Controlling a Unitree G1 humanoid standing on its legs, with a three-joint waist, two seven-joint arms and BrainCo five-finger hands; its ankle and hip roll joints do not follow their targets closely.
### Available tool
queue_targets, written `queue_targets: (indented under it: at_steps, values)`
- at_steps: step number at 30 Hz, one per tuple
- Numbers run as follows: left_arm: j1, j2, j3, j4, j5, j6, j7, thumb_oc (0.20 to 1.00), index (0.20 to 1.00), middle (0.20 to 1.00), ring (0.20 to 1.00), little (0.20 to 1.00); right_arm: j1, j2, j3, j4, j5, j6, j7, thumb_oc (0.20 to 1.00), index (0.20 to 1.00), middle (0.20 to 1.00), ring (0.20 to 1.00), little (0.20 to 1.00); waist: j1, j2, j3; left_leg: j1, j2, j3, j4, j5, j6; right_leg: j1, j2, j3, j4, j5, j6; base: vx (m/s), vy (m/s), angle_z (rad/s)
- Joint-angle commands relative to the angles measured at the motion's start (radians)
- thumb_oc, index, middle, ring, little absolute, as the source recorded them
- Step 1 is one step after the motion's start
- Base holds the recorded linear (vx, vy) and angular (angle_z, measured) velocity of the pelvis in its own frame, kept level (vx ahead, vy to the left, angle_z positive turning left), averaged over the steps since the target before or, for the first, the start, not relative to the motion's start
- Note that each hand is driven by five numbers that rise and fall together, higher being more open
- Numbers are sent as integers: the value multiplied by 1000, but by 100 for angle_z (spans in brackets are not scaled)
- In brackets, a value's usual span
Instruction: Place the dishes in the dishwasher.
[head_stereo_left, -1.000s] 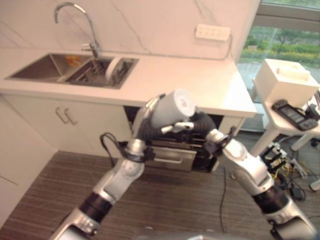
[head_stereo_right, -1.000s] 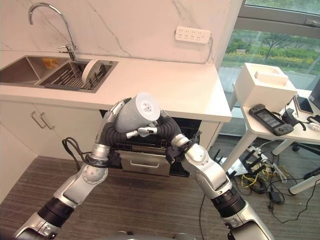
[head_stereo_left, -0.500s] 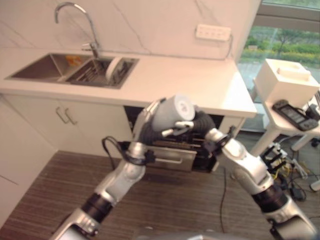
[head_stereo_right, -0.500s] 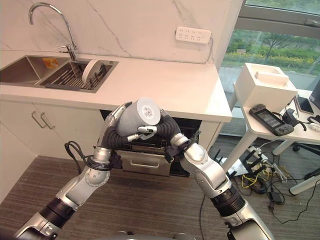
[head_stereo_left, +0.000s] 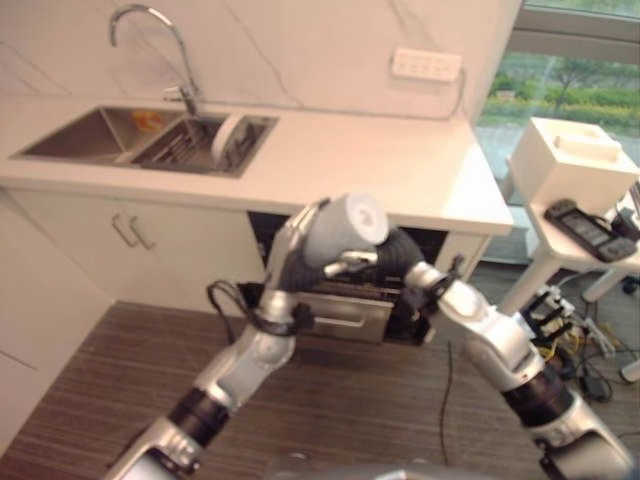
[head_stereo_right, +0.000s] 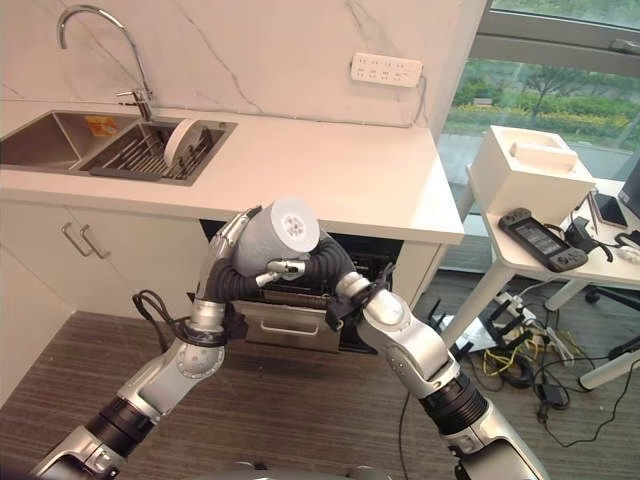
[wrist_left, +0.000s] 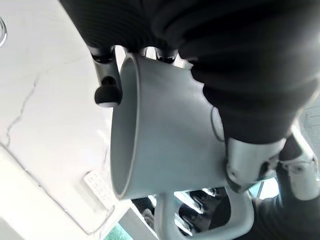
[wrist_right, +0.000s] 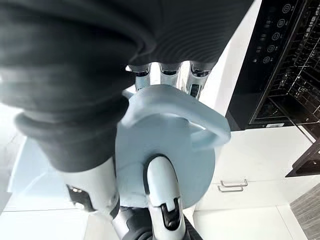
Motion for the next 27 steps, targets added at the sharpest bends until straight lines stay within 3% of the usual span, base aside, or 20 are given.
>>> queue_targets:
  at_steps: [1,19,20,21,27]
  values:
    - [-84,2,-69,14,91,-101,14,200,200,200,200,200,-149,47,-20,-44,18,-61,8,200,200,200,200,200,24,-35,-3,46,11,-3,39,-95,5,54,-39,18,-72,83,98,-39,2,0]
    - [-86,-22,-106,54,65,-116,4,200,200,200,200,200,-152,70,-21,-47,3,-99,-30,200,200,200,200,200,19,-28,-4,43,10,4,39,-96,8,48,-40,19,-72,83,98,-4,0,0]
    - [-85,-25,-107,56,58,-118,0,526,526,526,526,526,-151,71,-20,-46,-4,-98,-28,200,200,200,200,200,19,-28,-4,43,10,4,39,-96,7,48,-41,19,-72,83,98,0,0,0]
    - [-83,-25,-107,57,45,-121,-4,1000,1000,1000,1000,1000,-153,69,-20,-43,-9,-98,-27,200,200,200,200,200,19,-28,-4,44,11,5,39,-96,7,49,-41,18,-72,84,98,0,0,0]
    - [-72,-25,-87,63,-12,-144,-32,1000,1000,1000,1000,1000,-139,56,-31,-39,-26,-103,-25,200,200,200,200,200,18,-24,-5,44,9,4,39,-94,7,49,-40,19,-72,83,97,2,12,0]
